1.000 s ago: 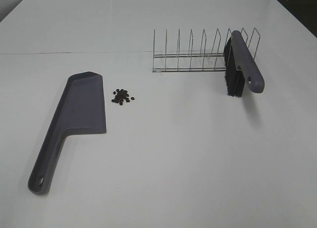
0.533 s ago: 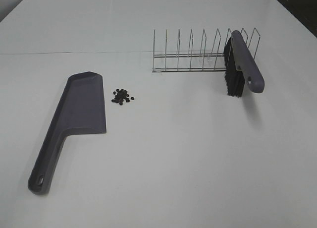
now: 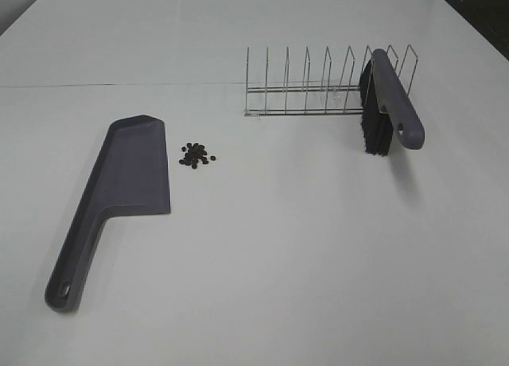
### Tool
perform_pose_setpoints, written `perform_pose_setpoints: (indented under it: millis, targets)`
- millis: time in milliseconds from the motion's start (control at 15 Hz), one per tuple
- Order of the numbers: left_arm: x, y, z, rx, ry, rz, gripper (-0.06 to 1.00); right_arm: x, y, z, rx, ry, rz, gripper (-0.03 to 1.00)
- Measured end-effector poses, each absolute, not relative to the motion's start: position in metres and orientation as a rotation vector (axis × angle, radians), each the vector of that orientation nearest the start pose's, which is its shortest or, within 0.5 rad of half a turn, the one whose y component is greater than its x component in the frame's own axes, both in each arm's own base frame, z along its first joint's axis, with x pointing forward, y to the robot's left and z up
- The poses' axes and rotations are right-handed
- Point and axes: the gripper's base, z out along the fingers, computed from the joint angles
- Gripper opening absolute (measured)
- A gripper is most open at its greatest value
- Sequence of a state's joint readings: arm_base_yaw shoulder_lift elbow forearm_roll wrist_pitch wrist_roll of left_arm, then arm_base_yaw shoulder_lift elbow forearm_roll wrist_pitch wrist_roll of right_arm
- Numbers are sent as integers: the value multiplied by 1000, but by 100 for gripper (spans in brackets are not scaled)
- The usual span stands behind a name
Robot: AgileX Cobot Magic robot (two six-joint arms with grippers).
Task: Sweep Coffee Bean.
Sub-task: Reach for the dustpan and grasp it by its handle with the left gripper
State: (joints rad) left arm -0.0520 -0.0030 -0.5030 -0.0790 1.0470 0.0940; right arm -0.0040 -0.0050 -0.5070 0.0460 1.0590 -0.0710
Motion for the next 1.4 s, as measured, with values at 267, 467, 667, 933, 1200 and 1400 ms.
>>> perform_pose_setpoints:
  millis: [267,467,667,933,1200,1400]
  targets:
    - [-6,-6,279,151,2017,-68,57,-6,4,279,-70,2029,8,69]
    - [-6,-6,279,151,2017,-68,57,-6,4,279,-70,2029,8,69]
    - [-6,-6,279,151,2017,-68,57,-6,4,279,-70,2029,8,69]
    - [-6,-6,279,151,2017,-68,57,-6,4,279,-70,2029,8,69]
    - [-6,-6,279,151,2017,-68,57,-6,4,279,-70,2029,8,69]
    - [-6,-6,279,151,2017,-68,57,-6,4,279,-70,2029,8,69]
